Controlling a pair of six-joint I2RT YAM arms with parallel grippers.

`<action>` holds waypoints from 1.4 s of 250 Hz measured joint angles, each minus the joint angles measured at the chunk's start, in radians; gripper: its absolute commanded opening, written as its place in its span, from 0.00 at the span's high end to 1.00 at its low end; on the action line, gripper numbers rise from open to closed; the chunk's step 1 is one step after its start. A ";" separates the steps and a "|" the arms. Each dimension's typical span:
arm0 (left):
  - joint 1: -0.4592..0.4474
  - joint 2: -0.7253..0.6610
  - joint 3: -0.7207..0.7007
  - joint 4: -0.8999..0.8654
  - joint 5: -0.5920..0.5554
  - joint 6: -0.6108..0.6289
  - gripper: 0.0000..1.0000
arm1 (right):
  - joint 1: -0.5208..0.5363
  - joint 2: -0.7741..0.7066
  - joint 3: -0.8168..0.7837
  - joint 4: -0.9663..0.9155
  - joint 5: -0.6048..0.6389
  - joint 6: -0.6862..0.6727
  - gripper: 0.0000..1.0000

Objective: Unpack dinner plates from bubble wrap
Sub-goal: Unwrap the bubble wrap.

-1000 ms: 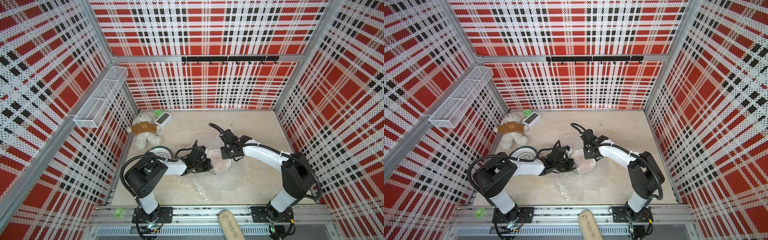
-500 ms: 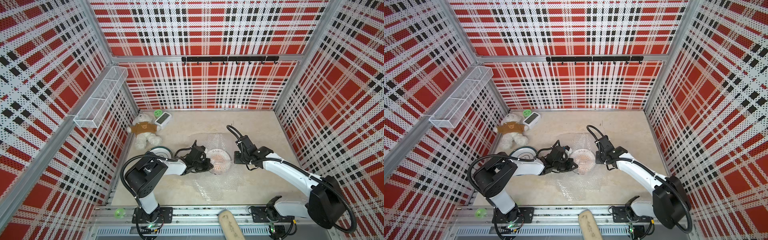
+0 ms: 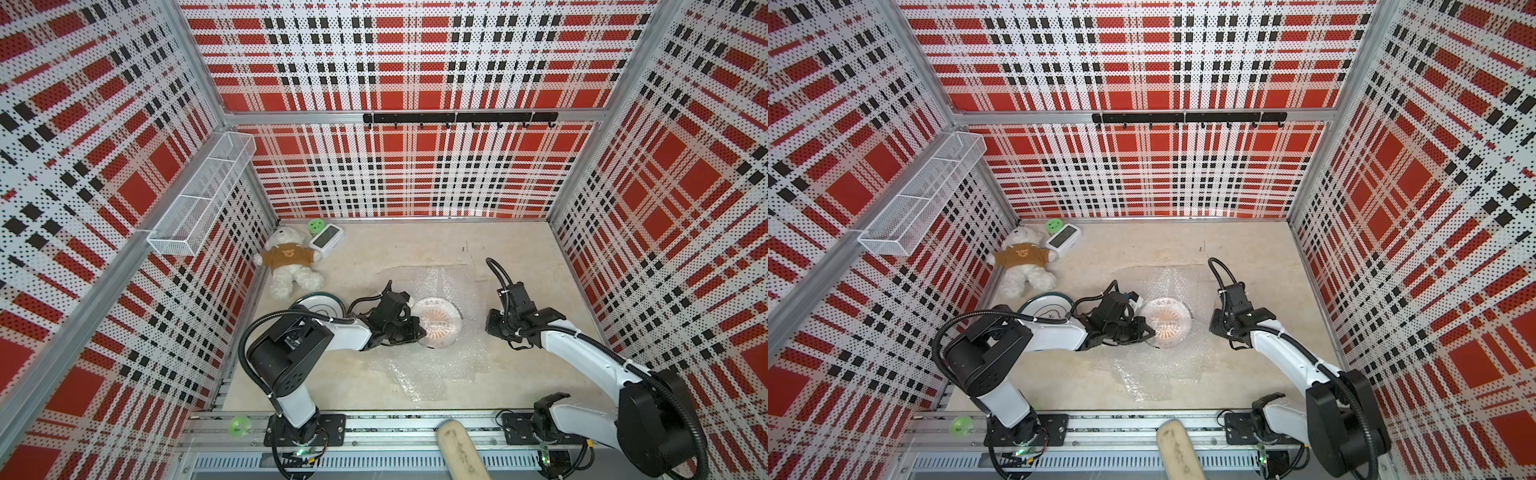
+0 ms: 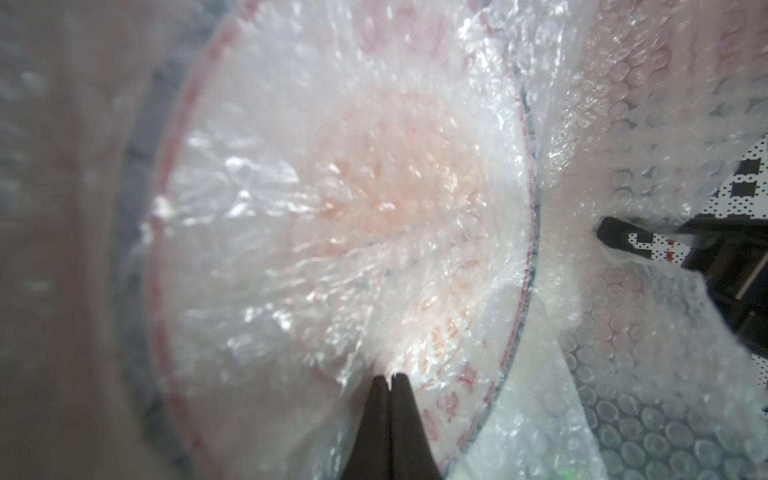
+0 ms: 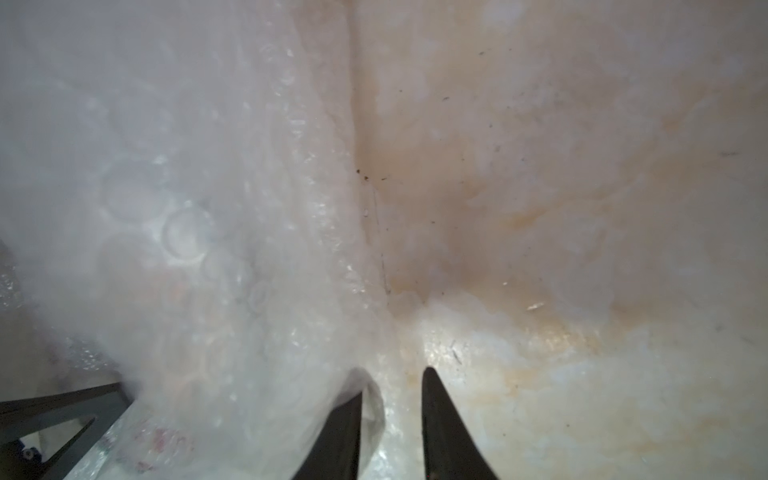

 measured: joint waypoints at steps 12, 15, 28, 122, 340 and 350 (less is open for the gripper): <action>0.003 -0.008 -0.002 -0.005 0.003 0.000 1.00 | -0.029 -0.022 -0.011 0.000 -0.014 0.013 0.57; 0.003 -0.009 -0.002 -0.006 0.004 0.000 1.00 | -0.035 -0.026 -0.012 0.000 -0.017 0.008 0.56; 0.007 -0.021 -0.003 -0.011 0.011 0.000 1.00 | -0.065 -0.058 -0.014 -0.003 -0.027 0.016 0.49; 0.034 -0.145 0.014 -0.037 0.077 0.001 1.00 | -0.133 -0.257 0.158 -0.130 -0.057 -0.065 0.39; 0.174 -0.402 -0.132 -0.194 0.136 0.078 0.26 | 0.067 0.301 0.096 0.219 -0.329 -0.072 0.68; 0.171 -0.377 -0.130 -0.190 0.141 0.079 0.27 | 0.067 0.312 0.096 0.230 -0.332 -0.072 0.69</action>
